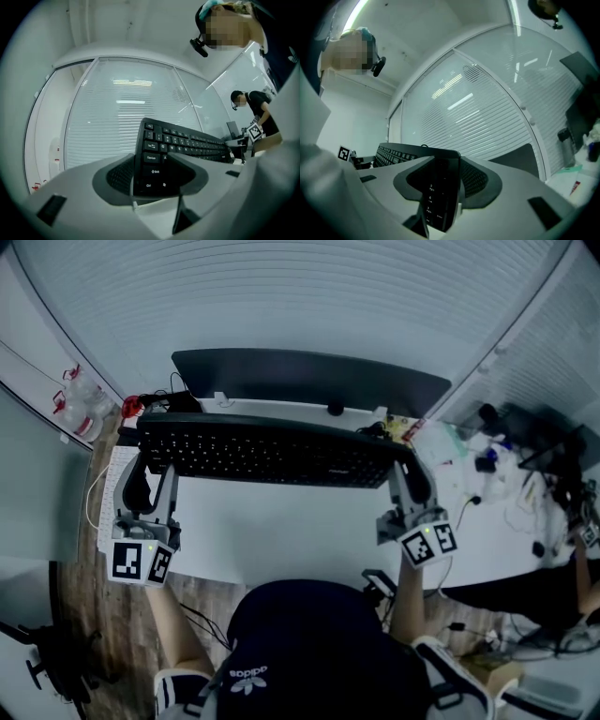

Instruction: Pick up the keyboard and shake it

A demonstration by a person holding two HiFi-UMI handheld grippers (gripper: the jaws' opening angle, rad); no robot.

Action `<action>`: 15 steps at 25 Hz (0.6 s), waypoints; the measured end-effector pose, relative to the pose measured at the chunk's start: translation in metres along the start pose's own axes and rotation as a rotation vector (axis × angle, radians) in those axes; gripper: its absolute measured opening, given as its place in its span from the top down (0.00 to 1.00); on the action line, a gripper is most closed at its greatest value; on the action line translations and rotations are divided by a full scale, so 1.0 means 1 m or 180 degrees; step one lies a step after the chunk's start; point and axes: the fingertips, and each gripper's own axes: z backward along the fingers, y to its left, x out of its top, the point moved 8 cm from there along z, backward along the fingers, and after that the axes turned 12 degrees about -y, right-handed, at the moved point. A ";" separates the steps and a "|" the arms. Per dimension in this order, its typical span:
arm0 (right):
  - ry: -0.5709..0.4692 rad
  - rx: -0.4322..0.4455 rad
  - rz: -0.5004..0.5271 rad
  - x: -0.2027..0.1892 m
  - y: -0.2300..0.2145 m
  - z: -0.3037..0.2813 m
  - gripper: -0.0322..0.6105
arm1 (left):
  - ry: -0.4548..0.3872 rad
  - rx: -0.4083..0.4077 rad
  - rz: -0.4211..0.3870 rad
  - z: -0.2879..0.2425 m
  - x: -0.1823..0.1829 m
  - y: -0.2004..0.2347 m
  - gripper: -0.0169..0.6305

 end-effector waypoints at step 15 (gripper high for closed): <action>-0.0115 -0.0064 -0.0386 -0.016 -0.012 0.008 0.70 | -0.0233 -0.0213 -0.0332 -0.010 0.044 -0.009 0.66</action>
